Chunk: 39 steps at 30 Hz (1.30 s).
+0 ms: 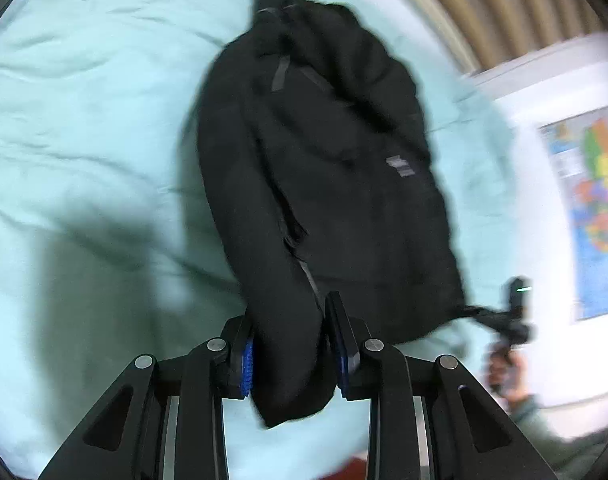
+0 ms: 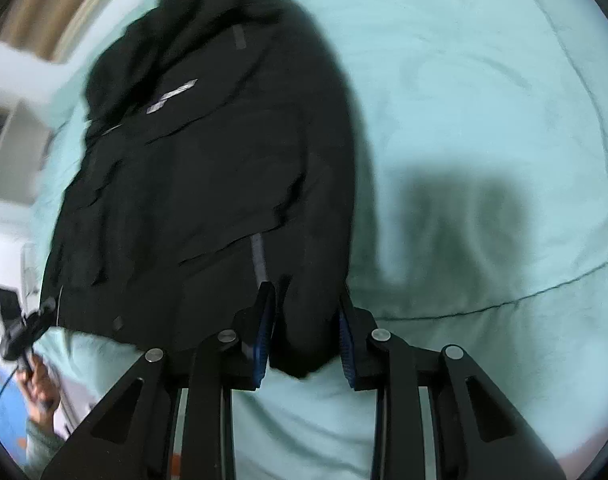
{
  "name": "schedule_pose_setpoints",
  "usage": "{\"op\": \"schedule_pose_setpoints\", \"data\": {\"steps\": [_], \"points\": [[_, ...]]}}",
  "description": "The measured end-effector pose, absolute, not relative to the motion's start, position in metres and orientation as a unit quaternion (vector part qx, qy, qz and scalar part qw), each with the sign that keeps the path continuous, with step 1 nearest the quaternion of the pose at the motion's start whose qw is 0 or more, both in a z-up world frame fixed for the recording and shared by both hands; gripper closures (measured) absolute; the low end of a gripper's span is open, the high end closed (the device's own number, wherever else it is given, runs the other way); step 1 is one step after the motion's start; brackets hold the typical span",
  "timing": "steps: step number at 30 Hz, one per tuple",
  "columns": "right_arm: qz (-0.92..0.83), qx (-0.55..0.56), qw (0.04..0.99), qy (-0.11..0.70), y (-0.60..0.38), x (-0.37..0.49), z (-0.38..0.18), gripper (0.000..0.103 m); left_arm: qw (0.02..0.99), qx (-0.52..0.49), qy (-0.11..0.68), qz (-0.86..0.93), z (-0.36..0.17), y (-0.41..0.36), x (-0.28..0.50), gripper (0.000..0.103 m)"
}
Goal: Fold large clothes
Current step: 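Grasp the jacket hem with both grippers and lift it, then fold the hem over toward the hood with both grippers and release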
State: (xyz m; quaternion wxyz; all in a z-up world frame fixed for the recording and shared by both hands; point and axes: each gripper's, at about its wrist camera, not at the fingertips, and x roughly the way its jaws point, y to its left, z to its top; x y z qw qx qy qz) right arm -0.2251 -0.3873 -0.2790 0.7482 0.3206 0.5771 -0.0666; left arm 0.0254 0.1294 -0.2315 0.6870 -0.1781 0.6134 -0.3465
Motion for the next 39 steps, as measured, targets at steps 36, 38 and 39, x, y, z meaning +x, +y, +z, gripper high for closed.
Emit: {"op": "schedule_pose_setpoints", "data": {"steps": [36, 38, 39], "points": [[-0.044, 0.423, 0.802, 0.420, -0.470, -0.099, -0.120, 0.091, 0.749, -0.244, 0.489, -0.374, -0.112, 0.115, 0.171, 0.090], [-0.042, 0.410, 0.812, 0.413, -0.479, -0.068, -0.106, 0.091, 0.758, -0.242, 0.478, -0.372, -0.102, 0.106, 0.198, 0.090], [-0.041, 0.406, 0.815, 0.411, -0.483, -0.055, -0.101, 0.091, 0.761, -0.241, 0.475, -0.371, -0.098, 0.102, 0.211, 0.090]]}}
